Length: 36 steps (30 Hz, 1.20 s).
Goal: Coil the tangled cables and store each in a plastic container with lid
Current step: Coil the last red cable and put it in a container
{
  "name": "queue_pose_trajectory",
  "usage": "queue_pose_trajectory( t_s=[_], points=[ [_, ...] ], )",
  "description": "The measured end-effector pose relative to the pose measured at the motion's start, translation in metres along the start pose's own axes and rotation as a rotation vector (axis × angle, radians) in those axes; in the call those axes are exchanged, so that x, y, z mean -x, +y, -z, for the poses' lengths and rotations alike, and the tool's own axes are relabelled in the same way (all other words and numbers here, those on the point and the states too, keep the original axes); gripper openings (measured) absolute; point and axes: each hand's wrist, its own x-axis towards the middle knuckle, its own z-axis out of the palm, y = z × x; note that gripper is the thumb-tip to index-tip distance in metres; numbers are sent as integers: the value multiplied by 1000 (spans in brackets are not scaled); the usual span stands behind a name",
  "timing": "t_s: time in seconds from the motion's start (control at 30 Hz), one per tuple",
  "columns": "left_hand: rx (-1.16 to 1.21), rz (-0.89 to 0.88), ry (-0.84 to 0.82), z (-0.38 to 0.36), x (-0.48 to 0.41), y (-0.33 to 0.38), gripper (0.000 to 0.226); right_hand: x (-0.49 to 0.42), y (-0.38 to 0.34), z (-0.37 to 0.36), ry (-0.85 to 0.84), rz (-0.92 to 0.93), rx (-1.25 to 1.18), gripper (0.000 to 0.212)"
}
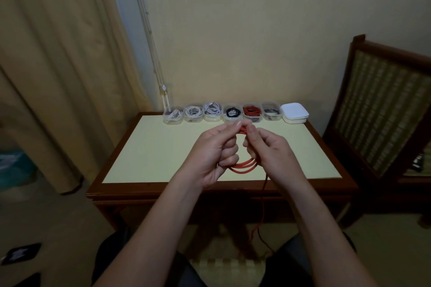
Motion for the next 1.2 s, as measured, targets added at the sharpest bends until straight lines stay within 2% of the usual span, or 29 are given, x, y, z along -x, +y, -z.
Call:
queue_pose_trajectory(
  t_s=[0.1, 0.23, 0.47, 0.57, 0.63, 0.73, 0.9, 0.97, 1.07, 1.2],
  points=[
    [64, -30, 35, 6, -1, 8, 22, 1, 0, 7, 27, 35, 3, 33],
    [298, -35, 94, 21, -6, 27, 22, 3, 8, 23, 82, 25, 25, 22],
    [730, -92, 135, 54, -12, 55, 20, 6, 27, 45, 144, -68, 38, 16],
    [769, -177, 231, 61, -10, 61, 28, 7, 37, 48, 187, -90, 77, 13],
    [718, -210, 300, 62, -10, 61, 36, 6, 41, 47, 209, -92, 178, 12],
    [525, -252, 391, 55, -11, 55, 35, 7, 41, 40, 206, -25, 390, 13],
    [-94, -404, 518, 34, -14, 35, 31, 8, 32, 16, 63, 95, 647, 17],
    [-271, -396, 487, 28, -14, 26, 32, 9, 25, 9, 32, 140, 614, 19],
    [-430, -337, 371, 23, -11, 12, 33, 9, 13, 5, 73, 224, 474, 25],
    [-460, -178, 184, 15, -6, 0, 31, 2, -2, 6, 181, 262, 397, 30]
  ],
)
